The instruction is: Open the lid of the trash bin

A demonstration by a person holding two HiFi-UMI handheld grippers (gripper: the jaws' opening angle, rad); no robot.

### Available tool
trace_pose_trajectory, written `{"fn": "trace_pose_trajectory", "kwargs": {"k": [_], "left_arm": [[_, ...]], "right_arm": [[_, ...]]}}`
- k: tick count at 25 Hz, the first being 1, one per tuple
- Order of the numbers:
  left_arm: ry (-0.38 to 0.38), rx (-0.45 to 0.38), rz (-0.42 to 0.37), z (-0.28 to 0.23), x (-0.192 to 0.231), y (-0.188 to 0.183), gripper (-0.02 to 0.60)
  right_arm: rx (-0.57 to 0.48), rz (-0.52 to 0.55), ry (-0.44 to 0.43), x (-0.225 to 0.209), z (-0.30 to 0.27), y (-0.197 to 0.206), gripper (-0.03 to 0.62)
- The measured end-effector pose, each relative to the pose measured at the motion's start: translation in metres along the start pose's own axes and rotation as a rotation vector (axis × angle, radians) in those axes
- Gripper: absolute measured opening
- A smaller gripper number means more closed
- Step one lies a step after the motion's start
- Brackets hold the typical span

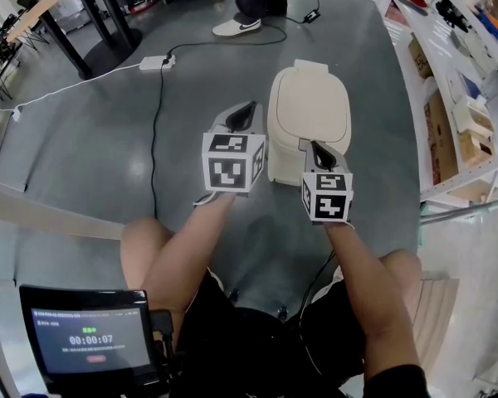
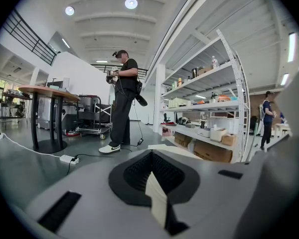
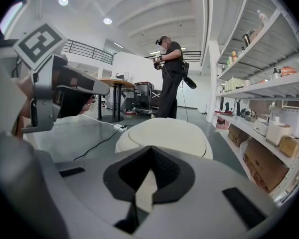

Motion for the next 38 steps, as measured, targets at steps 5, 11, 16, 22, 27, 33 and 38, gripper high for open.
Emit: {"fn": "trace_pose_trajectory", "kwargs": {"k": [5,11,16,22,27,33,38], "left_arm": [[-0.001,0.003,0.002,-0.0003,0.0003,0.0015,-0.002],[-0.001,0.005,0.001,-0.0008,0.0003,0.0012,-0.002],[0.0,0.005,-0.001,-0.0009,0.0001,0.0018,-0.001],[0.0,0.009,-0.002,-0.0007,0.0006,0.0028,0.0],[0.002,0.009,-0.003,-0.0002,-0.0003,0.0025,-0.002],[0.002,0.01,-0.005,-0.0009,0.0,0.0026,-0.002],[0.004,0.01,-0.004,-0.0007,-0.0003,0.0024,-0.002]], "right_arm": [[-0.002,-0.012,0.002,0.0004,0.0006,0.0016,0.003],[-0.006,-0.021,-0.003,0.0002,0.0,0.0014,0.003],[-0.008,-0.024,-0.004,0.0002,-0.0003,0.002,0.003],[-0.015,-0.024,-0.004,0.0011,-0.0006,0.0024,0.003],[-0.013,-0.027,-0.006,0.001,0.0001,0.0019,0.003],[-0.014,-0.027,-0.004,0.0009,0.0,0.0013,0.003],[-0.016,-0.027,-0.006,0.0009,-0.0001,0.0019,0.003]]}}
Point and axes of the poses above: the fingertips, and each gripper's own axes: z backward along the fingers, x to its left, y out of its underside, the point moved 10 cm from there along z, backward along the fingers, and after that the axes turned 8 degrees about y, right-handed, at the moved point
